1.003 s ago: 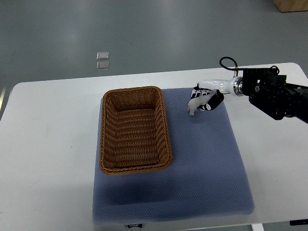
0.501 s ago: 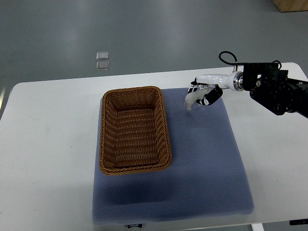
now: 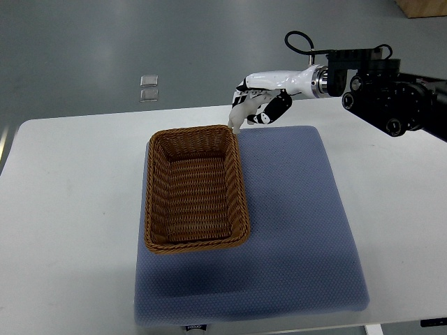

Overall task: Place white bear in brown basket with right hand
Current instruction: 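Carry the bear with the right hand over the wicker basket and lower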

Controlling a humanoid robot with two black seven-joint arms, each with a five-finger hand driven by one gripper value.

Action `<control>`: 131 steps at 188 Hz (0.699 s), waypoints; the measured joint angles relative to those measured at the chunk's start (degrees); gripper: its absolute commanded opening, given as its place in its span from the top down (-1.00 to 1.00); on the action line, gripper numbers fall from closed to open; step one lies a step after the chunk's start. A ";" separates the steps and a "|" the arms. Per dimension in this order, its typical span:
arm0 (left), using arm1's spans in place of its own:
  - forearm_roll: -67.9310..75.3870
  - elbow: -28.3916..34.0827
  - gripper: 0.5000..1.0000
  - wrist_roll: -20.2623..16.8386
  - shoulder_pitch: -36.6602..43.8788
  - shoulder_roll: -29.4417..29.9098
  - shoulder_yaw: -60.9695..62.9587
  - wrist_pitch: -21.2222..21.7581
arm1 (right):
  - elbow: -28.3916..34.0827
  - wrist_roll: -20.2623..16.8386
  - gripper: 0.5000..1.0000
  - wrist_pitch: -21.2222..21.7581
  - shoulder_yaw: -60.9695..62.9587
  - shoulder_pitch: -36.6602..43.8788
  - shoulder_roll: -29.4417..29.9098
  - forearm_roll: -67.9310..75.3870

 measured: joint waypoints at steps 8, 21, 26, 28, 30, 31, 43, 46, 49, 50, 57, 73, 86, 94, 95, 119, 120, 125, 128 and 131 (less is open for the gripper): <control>0.00 0.00 -1.00 0.00 0.00 0.00 0.00 0.00 | 0.66 0.00 1.00 -0.05 0.00 0.58 0.22 0.00; 0.00 0.00 -1.00 0.00 0.00 0.00 0.00 0.00 | 1.56 0.00 1.00 -0.12 0.01 1.28 1.03 -0.11; 0.00 0.00 -1.00 0.00 0.00 0.00 0.00 0.00 | 1.91 0.00 1.00 -0.12 0.01 1.46 1.63 -0.24; 0.00 0.00 -1.00 0.00 0.00 0.00 0.00 0.00 | 2.02 0.01 1.00 -0.13 0.01 1.53 1.85 -0.29; 0.00 0.00 -1.00 0.00 0.00 0.00 0.00 0.00 | 2.12 0.00 1.00 -0.13 0.00 1.60 2.10 -0.33; 0.00 0.00 -1.00 0.00 0.00 0.00 0.00 0.00 | 2.17 0.00 1.00 -0.13 -0.01 1.63 2.23 -0.35; 0.00 0.00 -1.00 0.00 0.00 0.00 0.00 0.00 | 2.74 0.01 1.00 -0.15 -0.28 2.13 4.12 -0.78; 0.00 0.00 -1.00 0.00 0.00 0.00 0.00 0.00 | 2.86 0.01 1.00 -0.15 -0.32 2.26 4.60 -0.94; 0.00 0.00 -1.00 0.00 0.01 0.00 0.00 0.00 | 2.98 0.01 1.00 -0.15 -0.35 2.40 5.11 -1.13; 0.00 0.00 -1.00 0.00 0.00 0.00 0.00 0.00 | 3.02 0.01 1.00 -0.15 -0.36 2.44 5.28 -1.20; 0.00 0.00 -1.00 0.00 0.00 0.00 0.00 0.00 | 3.25 0.01 1.00 -0.16 -0.42 2.70 6.48 -1.77; 0.00 0.00 -1.00 0.00 0.00 0.00 0.00 0.00 | 3.47 0.01 1.00 -0.29 -0.63 2.95 8.90 -3.87; 0.00 0.00 -1.00 0.00 0.00 0.00 0.00 0.00 | 3.48 0.01 1.00 -0.70 -1.42 2.83 10.41 -6.67; 0.00 0.00 -1.00 0.00 0.00 0.00 0.00 0.00 | 3.46 0.00 1.00 -1.26 -2.20 2.58 11.26 -8.18; 0.00 0.00 -1.00 0.00 0.00 0.00 0.00 0.00 | 3.46 -0.01 1.00 -1.35 -2.30 2.55 11.37 -8.34; 0.00 0.00 -1.00 0.00 0.00 0.00 0.00 0.00 | 3.30 -0.22 1.00 -4.64 -5.51 1.99 12.83 -10.30; 0.00 0.00 -1.00 0.00 0.00 0.00 0.00 0.00 | 3.29 -0.23 1.00 -4.77 -5.67 1.96 12.85 -10.32; 0.00 0.00 -1.00 0.00 0.00 0.00 0.00 0.00 | 3.25 -0.28 1.00 -5.50 -6.60 1.79 12.94 -10.41; 0.00 0.00 -1.00 0.00 0.00 0.00 0.00 0.00 | 3.21 -0.31 1.00 -5.84 -7.04 1.71 12.96 -10.45; 0.00 0.00 -1.00 0.00 0.00 0.00 0.00 0.00 | 3.15 -0.35 1.00 -6.15 -7.44 1.64 12.98 -10.47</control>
